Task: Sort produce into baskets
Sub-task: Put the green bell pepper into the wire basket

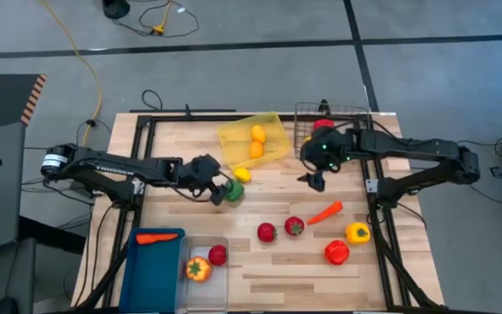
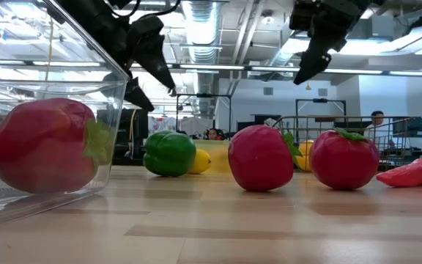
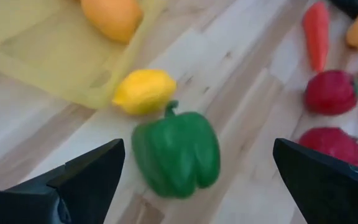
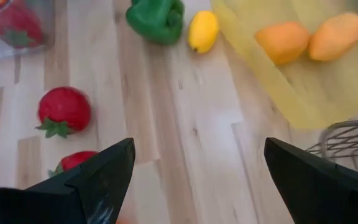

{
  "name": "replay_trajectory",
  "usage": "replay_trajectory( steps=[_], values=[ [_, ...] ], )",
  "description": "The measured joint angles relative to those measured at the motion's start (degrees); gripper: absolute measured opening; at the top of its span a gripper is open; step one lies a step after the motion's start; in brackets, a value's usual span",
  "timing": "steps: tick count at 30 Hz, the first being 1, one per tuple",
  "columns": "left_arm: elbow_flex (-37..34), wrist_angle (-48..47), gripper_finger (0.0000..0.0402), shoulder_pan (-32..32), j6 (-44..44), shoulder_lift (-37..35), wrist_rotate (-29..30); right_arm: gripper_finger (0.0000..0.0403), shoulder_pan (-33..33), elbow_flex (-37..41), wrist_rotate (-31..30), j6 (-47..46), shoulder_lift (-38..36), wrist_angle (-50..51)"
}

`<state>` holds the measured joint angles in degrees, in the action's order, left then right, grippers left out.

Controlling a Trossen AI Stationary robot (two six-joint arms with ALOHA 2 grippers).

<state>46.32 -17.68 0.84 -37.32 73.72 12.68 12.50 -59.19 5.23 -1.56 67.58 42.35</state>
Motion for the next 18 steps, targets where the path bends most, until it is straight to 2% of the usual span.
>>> replay_trajectory(
  steps=[6, 18],
  values=[
    [0.1, 3.9, 0.0398, -1.5, 0.8, 5.5, 2.4, 0.0384, -1.4, 2.4, -0.6, -0.1, 0.2, -5.5],
    [0.1, 10.0, 0.0398, -1.6, 0.3, 17.5, 2.1, 0.0384, -1.6, 2.4, -0.6, 0.0, 0.3, -6.0]
  ],
)
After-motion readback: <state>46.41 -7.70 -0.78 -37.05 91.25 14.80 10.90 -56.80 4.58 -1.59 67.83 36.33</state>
